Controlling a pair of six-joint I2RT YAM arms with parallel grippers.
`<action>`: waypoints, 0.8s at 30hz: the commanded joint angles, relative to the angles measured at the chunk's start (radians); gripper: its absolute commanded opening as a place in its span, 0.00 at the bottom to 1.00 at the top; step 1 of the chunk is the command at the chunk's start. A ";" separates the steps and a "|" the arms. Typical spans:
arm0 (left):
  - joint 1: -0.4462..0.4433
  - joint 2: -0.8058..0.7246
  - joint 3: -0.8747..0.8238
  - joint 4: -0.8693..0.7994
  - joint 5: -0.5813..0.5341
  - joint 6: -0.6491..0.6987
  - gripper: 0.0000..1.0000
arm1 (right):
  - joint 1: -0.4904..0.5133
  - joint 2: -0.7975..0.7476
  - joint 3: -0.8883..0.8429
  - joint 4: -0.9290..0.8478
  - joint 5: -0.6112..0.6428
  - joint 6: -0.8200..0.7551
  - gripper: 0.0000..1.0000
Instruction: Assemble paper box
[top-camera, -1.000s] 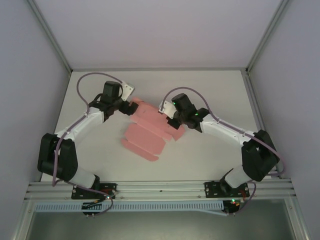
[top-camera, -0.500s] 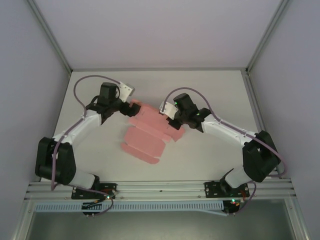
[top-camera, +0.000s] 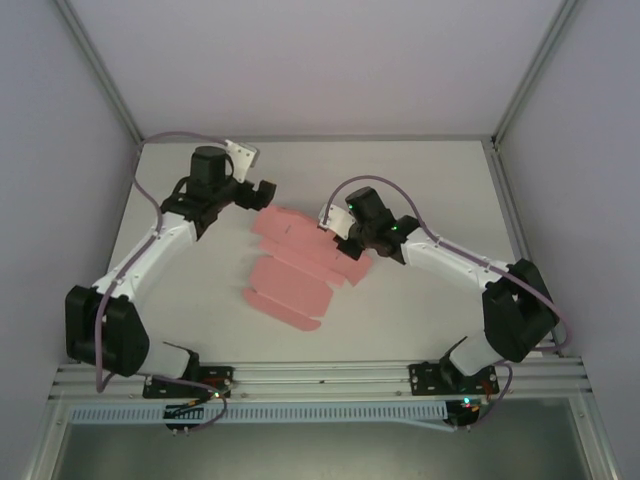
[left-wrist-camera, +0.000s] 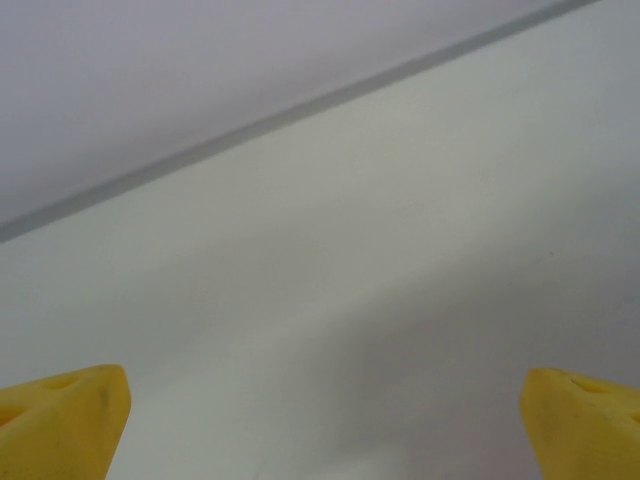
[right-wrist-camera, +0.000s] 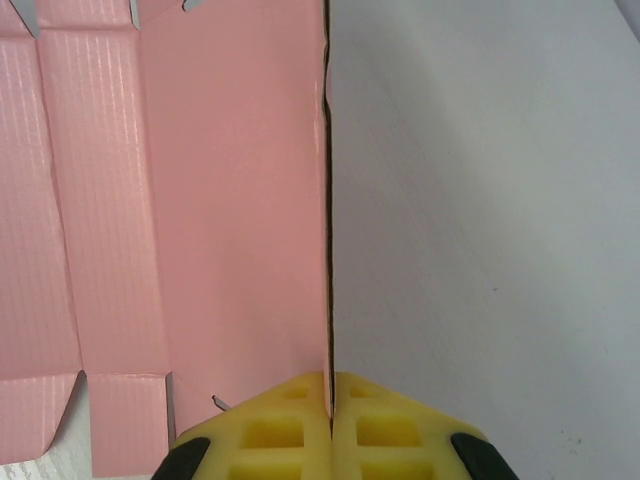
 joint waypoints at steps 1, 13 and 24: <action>-0.047 0.038 0.008 -0.050 0.030 0.069 1.00 | -0.004 0.011 0.032 0.017 -0.009 0.007 0.00; -0.157 0.052 -0.059 -0.010 0.056 0.145 1.00 | -0.005 0.011 0.034 0.020 -0.030 0.020 0.00; -0.245 0.005 -0.213 0.349 -0.175 -0.139 1.00 | -0.004 -0.004 0.041 0.085 -0.159 0.114 0.00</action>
